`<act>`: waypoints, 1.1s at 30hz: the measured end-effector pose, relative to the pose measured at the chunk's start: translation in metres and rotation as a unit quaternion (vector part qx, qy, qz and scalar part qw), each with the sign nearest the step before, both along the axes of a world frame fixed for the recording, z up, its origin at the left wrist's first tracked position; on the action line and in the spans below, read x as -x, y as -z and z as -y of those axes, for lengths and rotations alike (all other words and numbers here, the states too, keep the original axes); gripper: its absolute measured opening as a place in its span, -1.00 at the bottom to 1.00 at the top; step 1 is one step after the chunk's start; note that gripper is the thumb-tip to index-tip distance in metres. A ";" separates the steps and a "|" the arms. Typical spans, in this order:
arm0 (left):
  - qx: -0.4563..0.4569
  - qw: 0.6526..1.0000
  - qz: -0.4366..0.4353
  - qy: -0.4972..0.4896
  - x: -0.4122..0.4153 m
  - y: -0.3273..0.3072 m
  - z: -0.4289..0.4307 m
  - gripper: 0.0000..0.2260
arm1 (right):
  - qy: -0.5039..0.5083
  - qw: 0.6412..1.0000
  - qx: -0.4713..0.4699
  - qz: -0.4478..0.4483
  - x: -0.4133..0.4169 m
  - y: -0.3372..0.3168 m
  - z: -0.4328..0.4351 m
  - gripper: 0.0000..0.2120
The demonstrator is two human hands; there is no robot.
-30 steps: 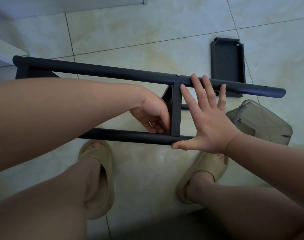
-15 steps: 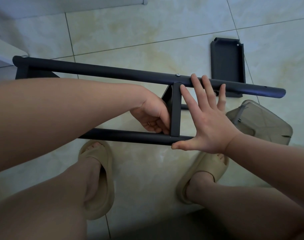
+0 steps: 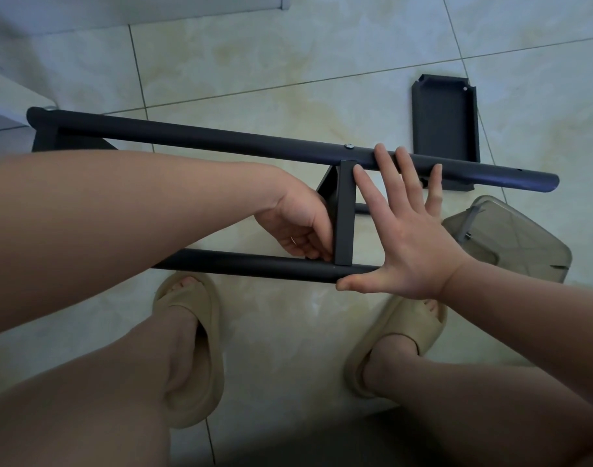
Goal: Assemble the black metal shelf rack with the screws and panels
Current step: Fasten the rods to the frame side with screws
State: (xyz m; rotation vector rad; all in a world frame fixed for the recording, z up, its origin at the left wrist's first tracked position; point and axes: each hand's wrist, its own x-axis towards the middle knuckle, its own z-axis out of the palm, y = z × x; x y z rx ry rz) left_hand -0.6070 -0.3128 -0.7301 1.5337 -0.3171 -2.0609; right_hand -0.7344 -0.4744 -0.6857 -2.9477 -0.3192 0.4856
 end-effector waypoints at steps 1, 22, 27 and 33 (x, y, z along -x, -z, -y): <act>0.000 1.000 -0.002 0.000 0.001 0.000 0.000 -0.85 | 0.000 1.000 0.000 0.000 0.000 0.000 0.000 0.30; -0.054 0.874 0.481 -0.035 -0.038 -0.074 -0.064 -0.53 | 0.012 0.999 -0.047 0.015 -0.116 -0.004 0.000 0.31; -0.078 0.821 0.563 0.045 -0.028 -0.092 -0.076 -0.71 | 0.009 1.000 -0.011 -0.019 -0.133 -0.015 -0.003 0.38; -0.165 0.721 0.665 0.101 0.000 -0.091 -0.074 -0.80 | 0.012 0.995 0.027 -0.091 -0.117 -0.043 -0.019 0.03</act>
